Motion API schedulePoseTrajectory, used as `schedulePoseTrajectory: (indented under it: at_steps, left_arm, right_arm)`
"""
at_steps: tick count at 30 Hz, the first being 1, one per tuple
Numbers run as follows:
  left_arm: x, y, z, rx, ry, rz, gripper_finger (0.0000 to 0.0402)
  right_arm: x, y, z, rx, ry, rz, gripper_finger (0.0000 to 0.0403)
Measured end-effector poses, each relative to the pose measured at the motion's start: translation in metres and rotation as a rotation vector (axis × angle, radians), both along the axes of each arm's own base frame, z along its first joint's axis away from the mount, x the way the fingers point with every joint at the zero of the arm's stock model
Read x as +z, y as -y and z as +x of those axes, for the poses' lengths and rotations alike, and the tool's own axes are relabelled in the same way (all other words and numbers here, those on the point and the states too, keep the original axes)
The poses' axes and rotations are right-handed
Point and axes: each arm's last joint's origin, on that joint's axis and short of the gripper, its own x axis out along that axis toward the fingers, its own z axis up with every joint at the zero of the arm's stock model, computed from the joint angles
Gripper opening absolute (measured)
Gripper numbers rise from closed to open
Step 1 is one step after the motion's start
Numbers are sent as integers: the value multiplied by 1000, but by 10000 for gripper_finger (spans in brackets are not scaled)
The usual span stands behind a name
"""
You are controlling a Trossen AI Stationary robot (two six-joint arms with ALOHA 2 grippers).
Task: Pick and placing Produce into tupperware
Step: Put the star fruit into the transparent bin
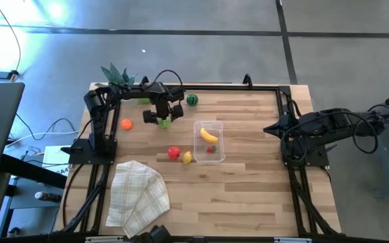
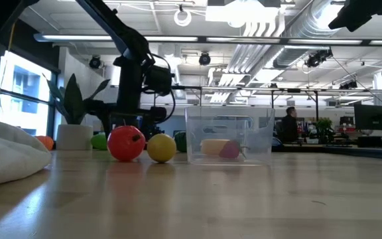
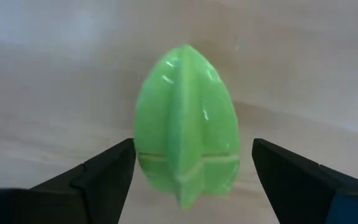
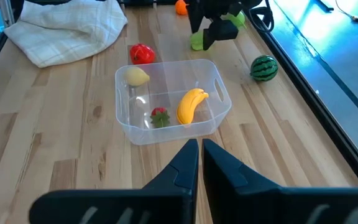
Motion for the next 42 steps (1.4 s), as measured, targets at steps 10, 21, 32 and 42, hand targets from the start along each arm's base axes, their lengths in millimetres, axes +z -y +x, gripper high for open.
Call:
schedulePoseTrajectory:
  at_steps: [10,21,32,42]
  left_arm:
    - [-5,-3,-1,-18,-34,31,310]
    - [-16,-5,2,-56,-34,7,308]
    - [-17,-6,3,-67,-26,13,223]
    - [-17,-6,3,-70,-30,12,235]
  right_arm:
    - [0,0,0,0,0,0,11]
    - [0,0,0,0,-1,0,11]
    - [0,0,0,0,0,0,11]
    - [0,0,0,0,0,0,11]
